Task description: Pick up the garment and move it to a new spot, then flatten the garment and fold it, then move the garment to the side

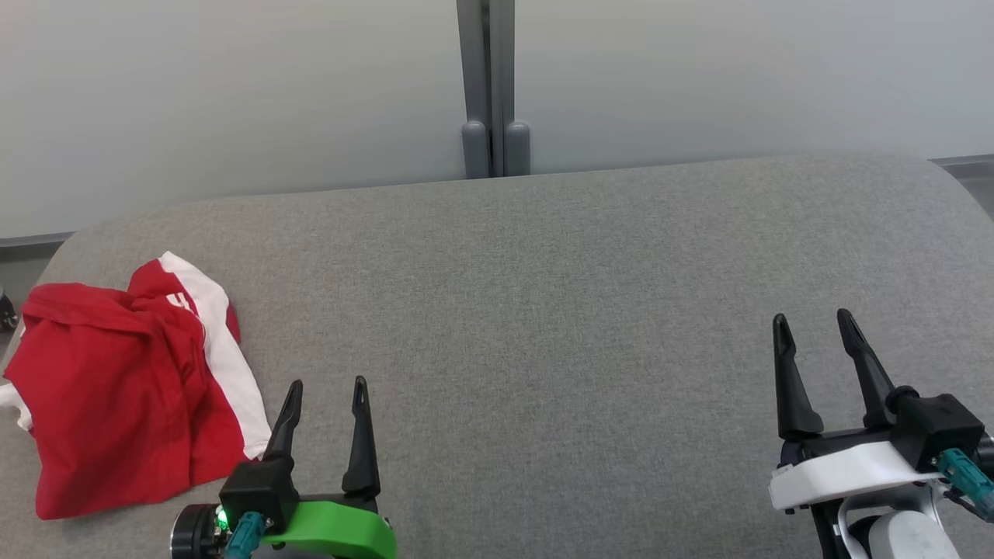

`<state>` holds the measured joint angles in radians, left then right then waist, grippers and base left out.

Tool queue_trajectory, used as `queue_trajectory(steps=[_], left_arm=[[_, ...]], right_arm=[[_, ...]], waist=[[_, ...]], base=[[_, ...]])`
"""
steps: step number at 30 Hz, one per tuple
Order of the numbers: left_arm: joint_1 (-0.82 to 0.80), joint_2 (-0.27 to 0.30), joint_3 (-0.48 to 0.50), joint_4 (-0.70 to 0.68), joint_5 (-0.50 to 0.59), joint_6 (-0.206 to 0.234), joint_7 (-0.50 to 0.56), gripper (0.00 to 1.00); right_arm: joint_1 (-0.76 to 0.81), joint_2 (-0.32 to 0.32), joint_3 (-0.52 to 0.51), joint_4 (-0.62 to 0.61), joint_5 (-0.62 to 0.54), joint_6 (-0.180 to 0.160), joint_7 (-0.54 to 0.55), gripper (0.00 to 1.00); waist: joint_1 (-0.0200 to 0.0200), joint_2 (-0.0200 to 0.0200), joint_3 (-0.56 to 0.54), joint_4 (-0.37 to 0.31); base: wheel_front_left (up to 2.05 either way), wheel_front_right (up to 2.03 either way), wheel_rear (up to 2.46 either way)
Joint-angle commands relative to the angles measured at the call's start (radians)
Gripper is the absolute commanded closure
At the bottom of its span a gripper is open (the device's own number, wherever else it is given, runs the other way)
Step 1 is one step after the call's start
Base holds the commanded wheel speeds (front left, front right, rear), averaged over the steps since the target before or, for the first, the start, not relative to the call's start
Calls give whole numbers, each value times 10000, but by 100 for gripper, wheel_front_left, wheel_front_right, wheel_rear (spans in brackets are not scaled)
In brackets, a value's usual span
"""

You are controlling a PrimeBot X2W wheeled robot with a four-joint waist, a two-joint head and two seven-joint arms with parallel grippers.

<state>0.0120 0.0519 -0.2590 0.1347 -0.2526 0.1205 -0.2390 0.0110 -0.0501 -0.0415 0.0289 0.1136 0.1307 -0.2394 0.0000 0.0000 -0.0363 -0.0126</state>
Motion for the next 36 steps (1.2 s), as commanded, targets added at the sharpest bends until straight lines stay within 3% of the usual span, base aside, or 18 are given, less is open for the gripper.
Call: queue_trajectory(steps=[1, 7, 26, 36], left_arm=[[35, 5, 41, 30, 119, -81, -82, 0], [110, -6, -14, 128, -321, -284, -199, 0], [102, -5, -183, 290, -258, -305, -260, 0], [-178, 0, 118, 372, -258, -234, -258, 0]], right_arm=[[61, -6, 52, 28, 131, 0, -81, 0], [115, -14, 199, 183, 138, -1, -193, 0], [212, -14, 178, 325, 3, -1, -267, 0], [205, -15, 365, 454, 182, -1, -267, 0]], waist=[[0, 0, -4, -3], [0, 0, -38, -11], [0, 0, -50, 102], [0, 0, 57, 1515]], base=[[0, 0, 0], [0, 0, 0], [0, 0, 0], [0, 0, 0]])
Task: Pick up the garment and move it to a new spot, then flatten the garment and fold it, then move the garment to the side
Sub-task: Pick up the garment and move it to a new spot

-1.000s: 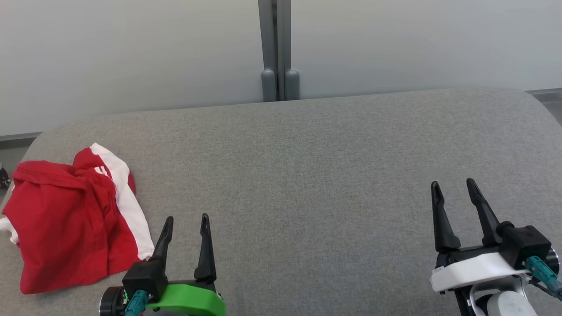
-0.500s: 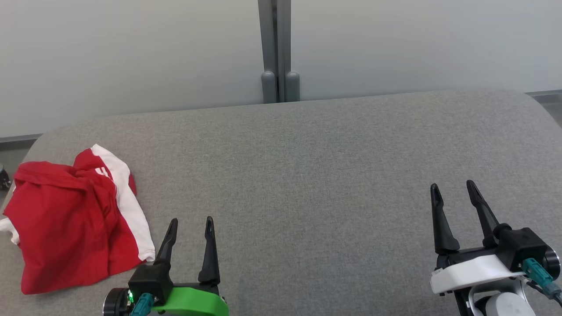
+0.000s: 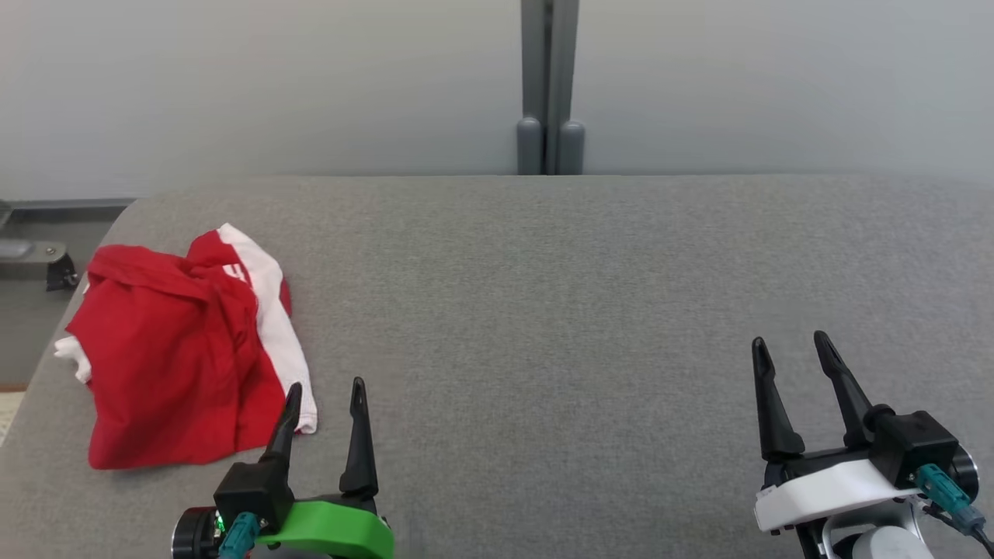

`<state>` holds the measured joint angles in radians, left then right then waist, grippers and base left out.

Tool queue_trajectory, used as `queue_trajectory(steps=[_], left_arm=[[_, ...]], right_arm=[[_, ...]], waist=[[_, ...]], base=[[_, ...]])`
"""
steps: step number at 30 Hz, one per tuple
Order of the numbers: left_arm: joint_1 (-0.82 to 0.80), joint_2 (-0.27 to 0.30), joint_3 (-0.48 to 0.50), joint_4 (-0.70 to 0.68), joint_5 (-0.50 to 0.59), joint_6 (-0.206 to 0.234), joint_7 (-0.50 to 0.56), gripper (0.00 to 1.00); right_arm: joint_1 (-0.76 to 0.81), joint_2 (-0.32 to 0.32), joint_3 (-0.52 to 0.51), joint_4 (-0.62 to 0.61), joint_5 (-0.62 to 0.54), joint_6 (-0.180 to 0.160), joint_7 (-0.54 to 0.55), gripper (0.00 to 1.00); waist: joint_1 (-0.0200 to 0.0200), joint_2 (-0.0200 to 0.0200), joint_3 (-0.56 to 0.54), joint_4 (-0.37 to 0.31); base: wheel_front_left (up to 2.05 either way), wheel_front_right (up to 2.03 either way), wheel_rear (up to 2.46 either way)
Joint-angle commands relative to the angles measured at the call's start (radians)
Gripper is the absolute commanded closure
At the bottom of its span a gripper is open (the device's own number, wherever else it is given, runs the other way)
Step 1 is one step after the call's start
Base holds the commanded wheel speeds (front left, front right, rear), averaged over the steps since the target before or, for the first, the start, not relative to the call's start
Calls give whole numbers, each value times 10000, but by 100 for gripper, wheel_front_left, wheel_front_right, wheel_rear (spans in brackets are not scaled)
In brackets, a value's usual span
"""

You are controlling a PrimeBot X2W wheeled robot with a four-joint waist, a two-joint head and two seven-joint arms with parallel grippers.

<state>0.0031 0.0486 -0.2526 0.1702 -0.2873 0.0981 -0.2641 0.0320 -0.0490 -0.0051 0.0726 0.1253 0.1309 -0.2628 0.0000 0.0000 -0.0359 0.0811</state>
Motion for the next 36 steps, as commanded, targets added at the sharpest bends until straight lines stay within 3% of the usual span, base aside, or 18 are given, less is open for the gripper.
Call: queue_trajectory(steps=[1, 12, 20, 27, 36], left_arm=[[-69, 34, 133, 23, 120, -12, -7, 0], [-81, 33, 611, -37, 413, -165, -9, 0], [-136, 31, 762, -93, 562, -234, -7, 0], [-7, 31, 867, -132, 713, -162, -7, 0], [-311, 31, 1101, -205, 657, -115, -7, 0]], right_arm=[[-28, -25, 65, 34, 76, -3, -33, 0], [-129, -26, 399, 324, 380, -3, -32, 0], [-215, -27, 612, 480, 535, -3, -33, 0], [-343, -29, 708, 599, 591, -3, -33, 0], [-389, -29, 769, 614, 557, -3, -33, 0]], waist=[[0, 0, 56, 725], [0, 0, 134, 2725], [0, 0, 172, 3805], [0, 0, 198, 4159], [0, 0, 342, 3898]], base=[[0, 0, 0], [0, 0, 0], [0, 0, 0], [0, 0, 0], [0, 0, 0]])
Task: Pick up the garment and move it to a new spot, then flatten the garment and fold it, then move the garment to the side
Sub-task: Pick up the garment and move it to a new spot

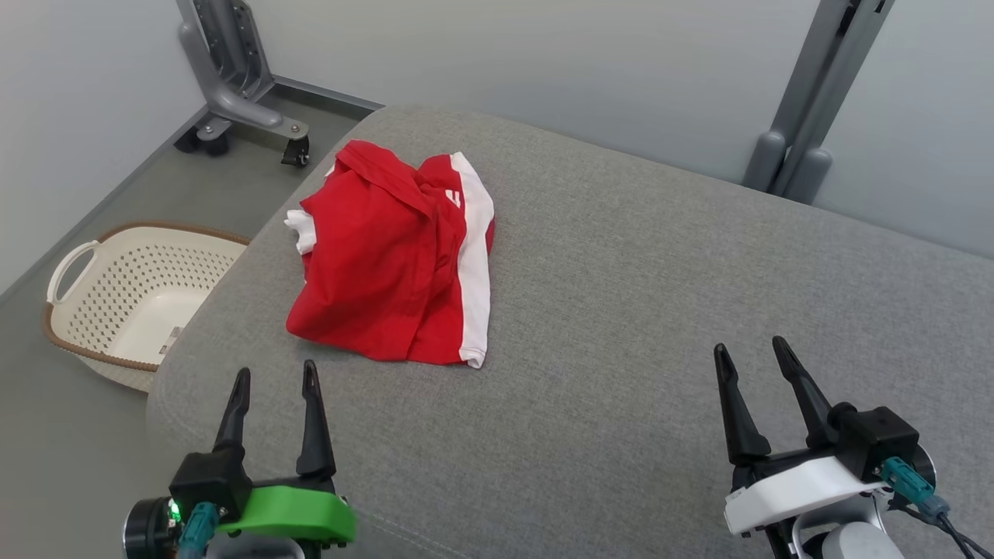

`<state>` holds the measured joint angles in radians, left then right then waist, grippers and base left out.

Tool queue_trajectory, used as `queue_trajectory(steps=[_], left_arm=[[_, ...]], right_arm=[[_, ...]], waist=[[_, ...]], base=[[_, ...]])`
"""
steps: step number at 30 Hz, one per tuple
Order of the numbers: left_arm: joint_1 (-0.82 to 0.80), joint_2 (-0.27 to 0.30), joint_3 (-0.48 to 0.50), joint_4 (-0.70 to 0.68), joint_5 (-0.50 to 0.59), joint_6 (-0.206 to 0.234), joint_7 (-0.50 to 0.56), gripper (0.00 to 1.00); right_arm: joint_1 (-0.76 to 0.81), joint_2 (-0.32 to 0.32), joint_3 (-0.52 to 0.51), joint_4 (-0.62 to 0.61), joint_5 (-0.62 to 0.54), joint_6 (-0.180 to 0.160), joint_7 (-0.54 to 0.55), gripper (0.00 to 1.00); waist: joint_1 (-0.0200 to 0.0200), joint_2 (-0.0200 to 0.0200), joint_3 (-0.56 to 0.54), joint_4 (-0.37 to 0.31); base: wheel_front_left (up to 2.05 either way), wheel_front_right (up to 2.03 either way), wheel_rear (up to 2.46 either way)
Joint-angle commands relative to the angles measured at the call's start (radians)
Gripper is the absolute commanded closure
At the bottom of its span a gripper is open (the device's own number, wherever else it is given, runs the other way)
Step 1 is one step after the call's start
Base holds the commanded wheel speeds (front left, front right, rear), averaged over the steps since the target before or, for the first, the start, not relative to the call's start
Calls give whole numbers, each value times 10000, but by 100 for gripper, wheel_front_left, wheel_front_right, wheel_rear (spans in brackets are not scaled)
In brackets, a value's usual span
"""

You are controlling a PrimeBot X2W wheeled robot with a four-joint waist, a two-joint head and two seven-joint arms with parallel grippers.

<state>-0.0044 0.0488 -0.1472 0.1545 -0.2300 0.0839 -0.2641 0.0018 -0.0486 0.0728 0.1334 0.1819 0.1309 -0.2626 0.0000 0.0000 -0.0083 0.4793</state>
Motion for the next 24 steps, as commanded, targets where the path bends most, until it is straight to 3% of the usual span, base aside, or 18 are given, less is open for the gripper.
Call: queue_trajectory(steps=[1, 8, 13, 19, 24], left_arm=[[-276, 27, 72, -46, 112, 12, -7, 0], [-1300, 39, 547, 402, 134, -255, -7, 0], [-2924, 526, 773, 1622, 410, -365, 40, 0], [-5126, 1365, 793, 2962, 442, -775, 1321, 0], [-6704, 1559, 1083, 3891, -264, -1246, 2851, 0]], right_arm=[[-102, -33, -25, -9, -33, -3, -34, 0], [-434, -133, -343, -238, -444, -3, -34, 0], [-956, -645, -489, -375, -533, -3, -34, 0], [-1554, -1152, -440, -510, -506, -3, -35, 0], [-1922, -1374, -328, -603, -481, -3, -35, 0]], waist=[[0, 0, 101, -129], [0, 0, 919, -669], [0, 0, 1841, -1149], [0, 0, 2826, -1648], [0, 0, 3416, -1998]], base=[[0, 0, 0], [0, 0, 0], [0, 0, 0], [0, 0, 0], [0, 0, 0]])
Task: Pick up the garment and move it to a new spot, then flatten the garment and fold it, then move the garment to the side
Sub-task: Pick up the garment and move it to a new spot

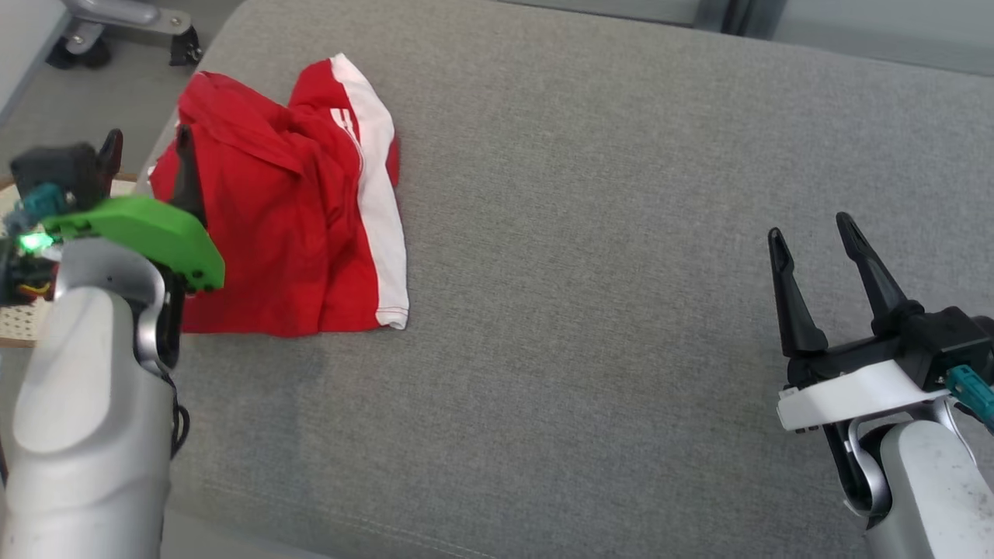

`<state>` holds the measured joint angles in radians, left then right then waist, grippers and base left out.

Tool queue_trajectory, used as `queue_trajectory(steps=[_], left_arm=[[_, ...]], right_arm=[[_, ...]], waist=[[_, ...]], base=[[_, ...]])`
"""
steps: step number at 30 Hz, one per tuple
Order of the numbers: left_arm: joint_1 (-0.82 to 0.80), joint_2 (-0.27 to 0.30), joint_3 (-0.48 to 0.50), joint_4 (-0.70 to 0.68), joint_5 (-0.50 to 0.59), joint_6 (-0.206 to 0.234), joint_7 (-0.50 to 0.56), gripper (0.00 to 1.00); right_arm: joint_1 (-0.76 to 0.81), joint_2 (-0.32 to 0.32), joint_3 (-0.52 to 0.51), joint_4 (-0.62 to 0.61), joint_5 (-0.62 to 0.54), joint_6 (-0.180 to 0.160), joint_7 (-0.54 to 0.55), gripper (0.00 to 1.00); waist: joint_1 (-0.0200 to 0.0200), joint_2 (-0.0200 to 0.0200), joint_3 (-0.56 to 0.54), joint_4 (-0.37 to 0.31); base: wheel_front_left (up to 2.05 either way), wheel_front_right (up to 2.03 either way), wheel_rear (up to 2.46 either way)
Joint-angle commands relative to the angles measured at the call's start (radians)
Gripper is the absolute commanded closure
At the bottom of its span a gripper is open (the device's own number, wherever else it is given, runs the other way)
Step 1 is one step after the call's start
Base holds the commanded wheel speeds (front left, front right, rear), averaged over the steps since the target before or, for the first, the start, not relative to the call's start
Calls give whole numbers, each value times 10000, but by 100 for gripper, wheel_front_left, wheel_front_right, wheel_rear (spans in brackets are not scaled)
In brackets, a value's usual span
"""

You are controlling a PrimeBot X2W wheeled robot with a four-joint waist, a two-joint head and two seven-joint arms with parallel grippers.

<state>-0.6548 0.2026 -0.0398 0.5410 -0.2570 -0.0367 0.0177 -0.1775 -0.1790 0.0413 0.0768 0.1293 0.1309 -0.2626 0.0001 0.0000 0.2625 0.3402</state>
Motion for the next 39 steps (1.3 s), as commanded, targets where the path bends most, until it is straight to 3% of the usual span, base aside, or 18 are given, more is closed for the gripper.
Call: queue_trajectory(steps=[1, 7, 17, 18, 20, 25, 33, 39], left_arm=[[-521, 174, 22, 213, -77, -109, 354, 0], [-1934, 305, 255, 1505, -756, -176, 2492, 0], [-2905, 610, 149, 2867, -775, -83, 3200, 0], [-2922, 632, 116, 2975, -756, -94, 3185, 12], [-2961, 722, 27, 3132, -670, -92, 3091, 100], [-3029, 780, -76, 3342, -626, -98, 2604, 100], [-3045, 925, -109, 2974, -373, 176, 758, 100], [-2814, 907, -229, 2071, -310, -108, -670, 100]], right_arm=[[-185, -109, 17, -41, 57, -3, -34, 0], [-422, -216, 230, 76, 168, -3, -35, 0], [-617, -172, 711, 176, 212, -3, -34, 0], [-640, -181, 733, 191, 221, -3, -35, 0], [-684, -180, 727, 211, 248, -3, -34, 0], [-629, -118, 682, 312, 250, -3, -35, 0], [-345, 149, 681, 460, 287, -3, -35, 0], [0, 418, 488, 543, 317, -3, -35, 0]], waist=[[-1, 0, 821, -683], [-1, 0, 1376, -974], [-1, 0, 1589, -1298], [-1, 0, 1580, -1308], [-1, 0, 1550, -1318], [-1, 0, 1343, -1267], [-1, 0, 553, -1176], [-1, 0, -356, -1133]], base=[[0, 0, 0], [0, 0, 0], [0, 0, 0], [0, 0, 0], [0, 0, 0], [0, 0, 0], [0, 0, 0], [0, 0, 0]])
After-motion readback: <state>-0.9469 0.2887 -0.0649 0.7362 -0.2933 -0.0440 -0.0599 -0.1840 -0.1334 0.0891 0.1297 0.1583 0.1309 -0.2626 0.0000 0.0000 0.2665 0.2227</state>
